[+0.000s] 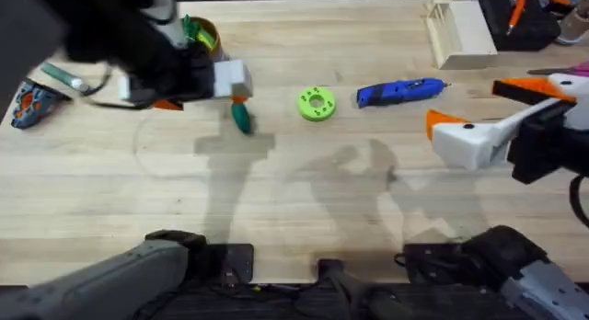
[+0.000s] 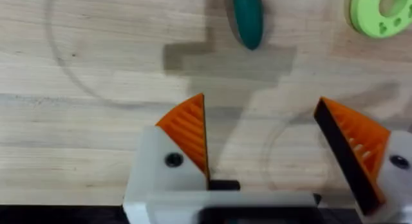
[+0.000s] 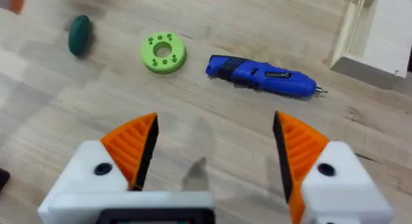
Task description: Pick up the gripper from the table and insert it into the empty holder that is missing its gripper. Then pick up a screw, insert it into the mounting hole, and use the screwdriver to tighten it. Finally, clean up the table by picking up the vegetable and placing it into the bucket.
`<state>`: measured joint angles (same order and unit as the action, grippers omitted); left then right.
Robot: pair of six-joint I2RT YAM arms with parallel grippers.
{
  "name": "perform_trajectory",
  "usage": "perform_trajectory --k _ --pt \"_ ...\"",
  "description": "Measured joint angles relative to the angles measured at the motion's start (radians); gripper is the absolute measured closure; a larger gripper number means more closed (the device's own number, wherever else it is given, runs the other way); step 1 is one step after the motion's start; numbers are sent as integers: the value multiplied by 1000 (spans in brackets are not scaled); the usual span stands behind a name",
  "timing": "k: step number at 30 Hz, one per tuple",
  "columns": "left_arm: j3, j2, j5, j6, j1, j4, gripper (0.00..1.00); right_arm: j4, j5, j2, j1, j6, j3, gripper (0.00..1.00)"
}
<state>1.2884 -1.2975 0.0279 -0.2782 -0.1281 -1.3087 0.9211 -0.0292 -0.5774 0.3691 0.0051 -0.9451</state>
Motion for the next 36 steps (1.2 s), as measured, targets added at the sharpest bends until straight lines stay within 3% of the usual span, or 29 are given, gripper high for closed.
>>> perform_trajectory --k 4,10,14,25,34,36 --pt "0 -103 -35 -73 -40 71 15 0 0 0 0 0 0 22" --pt "0 -248 -56 -197 -41 144 15 0 0 0 0 0 0 21" --pt "0 -339 -56 -237 -41 160 15 0 0 0 0 0 0 22" --pt "1 -560 -23 -222 -41 241 14 0 0 0 0 0 0 21" --pt "1 -582 -13 -219 -41 277 14 0 0 0 0 0 0 22" --pt "1 -582 -13 -219 -41 277 71 0 0 0 0 0 0 21"
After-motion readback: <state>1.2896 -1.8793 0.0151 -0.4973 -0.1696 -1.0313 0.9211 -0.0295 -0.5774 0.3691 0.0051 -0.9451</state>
